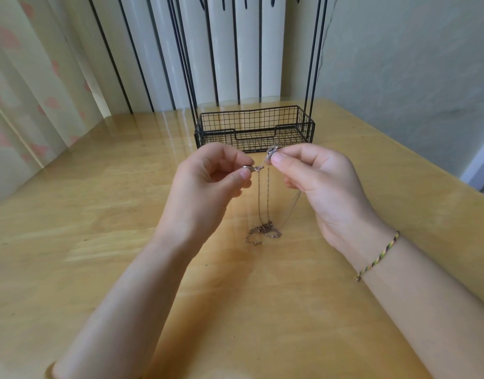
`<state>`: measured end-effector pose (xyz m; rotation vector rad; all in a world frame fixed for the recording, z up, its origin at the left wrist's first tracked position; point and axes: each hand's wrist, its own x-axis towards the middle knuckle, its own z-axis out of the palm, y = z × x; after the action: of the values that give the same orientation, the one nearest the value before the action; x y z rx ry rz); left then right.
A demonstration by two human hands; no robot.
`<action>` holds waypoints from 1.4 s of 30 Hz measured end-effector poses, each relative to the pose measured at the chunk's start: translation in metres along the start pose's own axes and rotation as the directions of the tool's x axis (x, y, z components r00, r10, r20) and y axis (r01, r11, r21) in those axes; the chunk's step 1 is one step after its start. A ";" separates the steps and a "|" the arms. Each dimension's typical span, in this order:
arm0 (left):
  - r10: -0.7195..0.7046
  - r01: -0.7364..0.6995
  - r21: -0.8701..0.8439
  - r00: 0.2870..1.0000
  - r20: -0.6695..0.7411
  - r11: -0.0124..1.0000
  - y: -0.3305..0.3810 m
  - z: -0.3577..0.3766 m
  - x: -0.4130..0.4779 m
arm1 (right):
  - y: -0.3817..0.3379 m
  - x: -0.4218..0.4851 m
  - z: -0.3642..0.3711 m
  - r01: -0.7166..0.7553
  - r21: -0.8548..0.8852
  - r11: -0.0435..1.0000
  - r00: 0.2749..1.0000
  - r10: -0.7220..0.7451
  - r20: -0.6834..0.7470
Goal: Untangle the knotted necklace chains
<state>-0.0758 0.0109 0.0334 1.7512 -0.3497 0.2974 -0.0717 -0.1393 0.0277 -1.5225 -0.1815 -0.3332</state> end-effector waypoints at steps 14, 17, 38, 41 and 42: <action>0.042 -0.042 -0.005 0.999 -0.017 0.999 0.001 0.002 -0.001 | -0.007 -0.002 0.001 -0.142 0.137 0.980 0.988 0.132 0.083; 0.029 -0.030 -0.019 0.998 -0.060 0.999 0.002 0.002 -0.001 | -0.005 -0.003 0.000 -0.162 0.080 0.984 0.983 0.153 0.103; -0.073 0.070 0.062 0.997 0.033 0.996 0.005 0.000 -0.002 | -0.002 -0.006 0.003 -0.057 -0.063 0.996 0.984 0.066 0.165; -0.080 0.080 0.032 0.997 0.004 0.996 0.005 0.001 -0.002 | -0.003 -0.007 0.004 -0.047 -0.081 0.996 0.984 0.060 0.167; -0.098 0.098 0.012 0.995 -0.010 0.995 0.004 0.001 -0.002 | -0.003 -0.007 0.004 -0.041 -0.087 0.995 0.985 0.055 0.164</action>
<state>-0.0794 0.0096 0.0363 1.7729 -0.2549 0.2379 -0.0785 -0.1345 0.0284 -1.6357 -0.2646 -0.1774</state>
